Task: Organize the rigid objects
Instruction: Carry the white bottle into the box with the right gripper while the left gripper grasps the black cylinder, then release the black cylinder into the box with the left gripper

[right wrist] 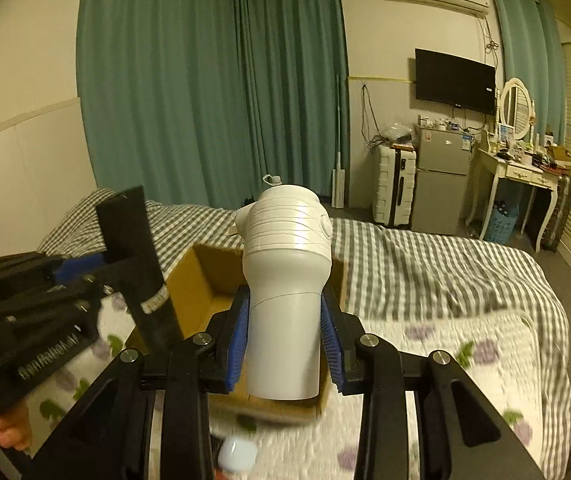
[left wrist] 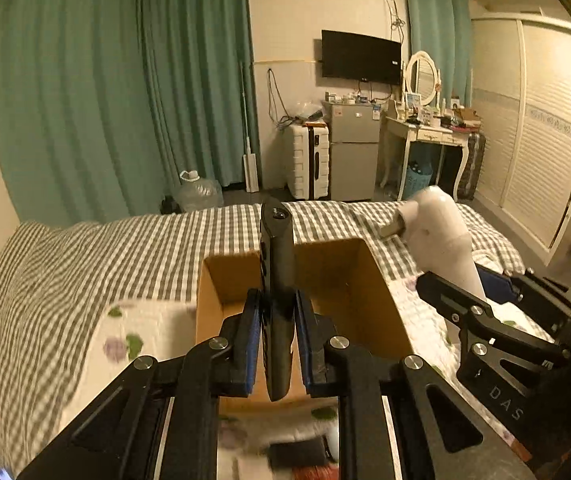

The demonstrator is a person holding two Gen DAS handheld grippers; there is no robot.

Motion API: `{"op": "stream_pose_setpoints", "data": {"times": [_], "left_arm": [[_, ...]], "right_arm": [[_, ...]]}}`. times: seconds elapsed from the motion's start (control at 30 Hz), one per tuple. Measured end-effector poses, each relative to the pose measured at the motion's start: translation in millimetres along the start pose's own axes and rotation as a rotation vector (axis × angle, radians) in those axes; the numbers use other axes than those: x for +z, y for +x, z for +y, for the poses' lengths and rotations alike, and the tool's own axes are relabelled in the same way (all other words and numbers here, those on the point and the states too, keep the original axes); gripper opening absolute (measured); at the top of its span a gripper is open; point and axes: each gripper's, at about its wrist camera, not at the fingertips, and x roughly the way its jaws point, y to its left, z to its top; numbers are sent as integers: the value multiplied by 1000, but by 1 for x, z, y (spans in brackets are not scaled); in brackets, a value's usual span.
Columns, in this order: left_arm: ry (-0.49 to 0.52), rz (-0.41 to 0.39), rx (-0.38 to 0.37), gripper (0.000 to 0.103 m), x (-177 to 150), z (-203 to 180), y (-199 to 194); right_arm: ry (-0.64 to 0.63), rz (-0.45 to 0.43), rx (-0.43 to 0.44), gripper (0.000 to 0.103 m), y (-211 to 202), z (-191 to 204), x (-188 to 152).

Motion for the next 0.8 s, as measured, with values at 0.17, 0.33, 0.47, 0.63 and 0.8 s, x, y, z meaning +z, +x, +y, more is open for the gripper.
{"op": "stream_pose_setpoints", "data": {"times": [0.17,0.33,0.47,0.63,0.8], "left_arm": [[27,64,3,17,4,0,56],[43,139,6,17,-11,5,108],[46,172,5,18,-26,8,128],[67,145,35,37,-31,10,122],[41,90,34,50,-29,17,93]], "right_arm": [[17,52,0,33,54,-4,-2],[19,137,1,33,95,-11,-25],[15,164,10,33,109,-15,-34],[22,142,5,63,106,-13,-37],[34,93,-14,64,81,-14,-34]]}}
